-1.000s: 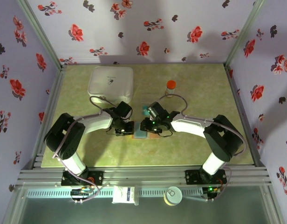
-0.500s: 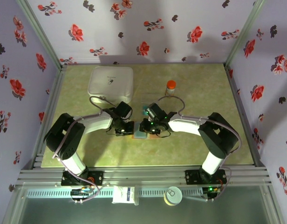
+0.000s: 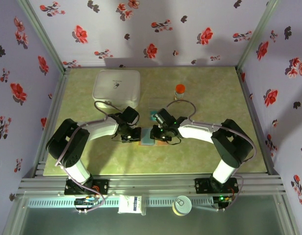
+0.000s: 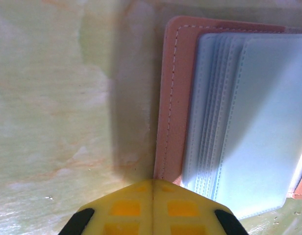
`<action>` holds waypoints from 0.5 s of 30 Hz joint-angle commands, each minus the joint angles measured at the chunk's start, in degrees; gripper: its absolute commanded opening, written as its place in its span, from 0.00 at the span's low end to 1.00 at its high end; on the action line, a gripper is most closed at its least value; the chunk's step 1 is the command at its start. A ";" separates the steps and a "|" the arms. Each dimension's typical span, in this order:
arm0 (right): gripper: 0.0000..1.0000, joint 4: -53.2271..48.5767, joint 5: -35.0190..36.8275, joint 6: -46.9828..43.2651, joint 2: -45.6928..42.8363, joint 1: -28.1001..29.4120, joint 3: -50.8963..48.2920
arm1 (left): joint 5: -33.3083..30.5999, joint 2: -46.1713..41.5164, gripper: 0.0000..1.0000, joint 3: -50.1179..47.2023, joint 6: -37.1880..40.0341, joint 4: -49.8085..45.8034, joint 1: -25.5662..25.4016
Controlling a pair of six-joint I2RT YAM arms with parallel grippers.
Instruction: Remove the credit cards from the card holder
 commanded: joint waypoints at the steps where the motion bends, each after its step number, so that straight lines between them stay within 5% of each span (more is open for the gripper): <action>1: 0.24 -1.07 1.25 -0.96 -0.25 0.25 0.57 | -2.28 -0.15 0.00 0.28 -0.28 -2.16 -0.40; 15: 0.15 -1.12 0.34 -1.22 -1.07 0.39 1.30 | -2.56 -1.18 0.00 0.86 -0.27 -3.06 -0.40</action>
